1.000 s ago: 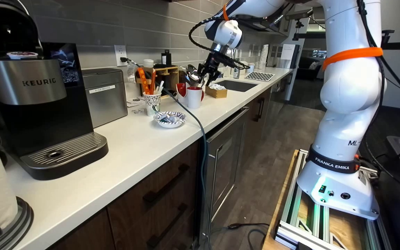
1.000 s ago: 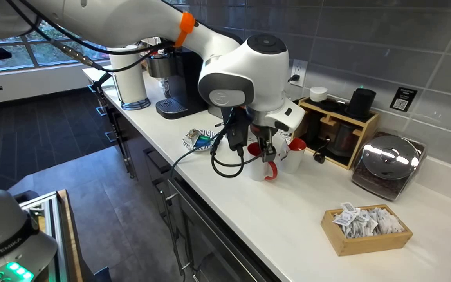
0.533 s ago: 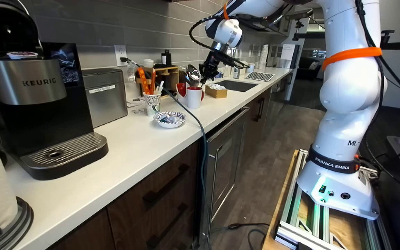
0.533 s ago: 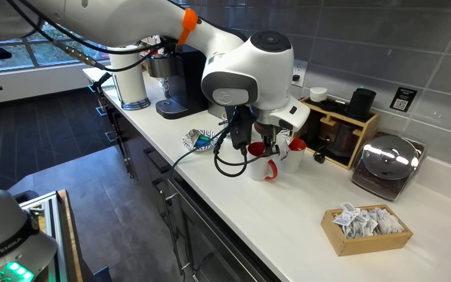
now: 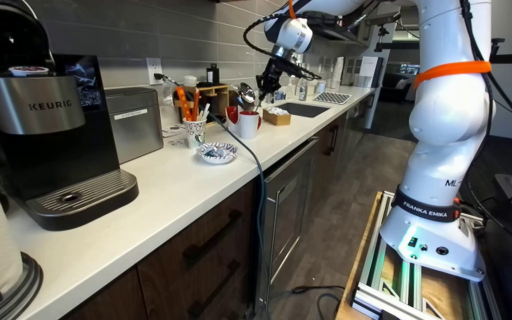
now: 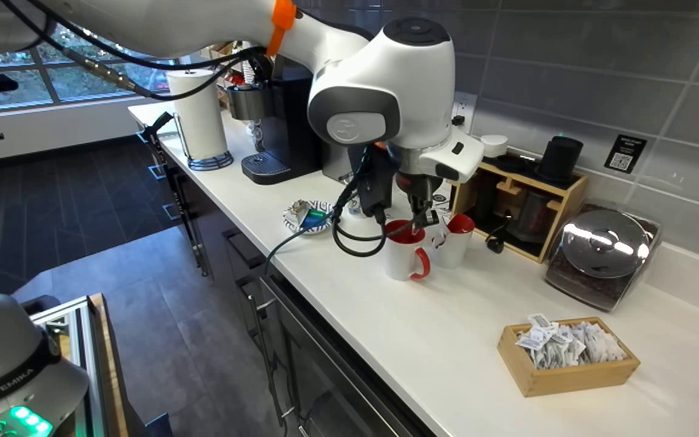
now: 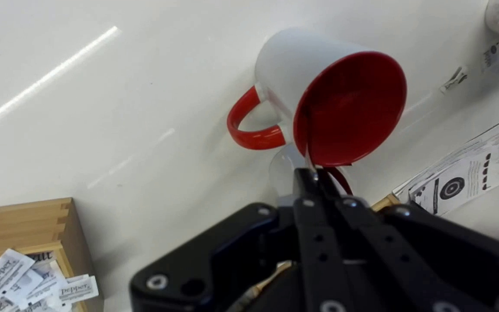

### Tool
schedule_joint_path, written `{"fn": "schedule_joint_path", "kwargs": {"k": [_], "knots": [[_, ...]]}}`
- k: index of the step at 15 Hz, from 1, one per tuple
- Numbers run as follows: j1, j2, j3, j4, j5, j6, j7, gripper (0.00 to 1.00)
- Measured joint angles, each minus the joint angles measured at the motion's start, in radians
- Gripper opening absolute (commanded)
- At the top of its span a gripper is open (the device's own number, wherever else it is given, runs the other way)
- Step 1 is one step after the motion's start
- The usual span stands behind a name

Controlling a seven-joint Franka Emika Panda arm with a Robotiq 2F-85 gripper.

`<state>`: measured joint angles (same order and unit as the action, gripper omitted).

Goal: Remove the silver spoon from the mug and put it in the paper cup

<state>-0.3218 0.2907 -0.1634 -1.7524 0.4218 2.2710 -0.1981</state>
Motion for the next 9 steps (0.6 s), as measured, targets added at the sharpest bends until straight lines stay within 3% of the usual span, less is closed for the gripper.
{"fn": "schedule_joint_path", "kwargs": {"k": [4,9], "knots": [[0.035,-0.069,0.007,-0.014,-0.087,0.011,-0.009,0.01],[0.1,-0.206,0.006,-0.093,-0.335,0.123,-0.008,0.01]]}}
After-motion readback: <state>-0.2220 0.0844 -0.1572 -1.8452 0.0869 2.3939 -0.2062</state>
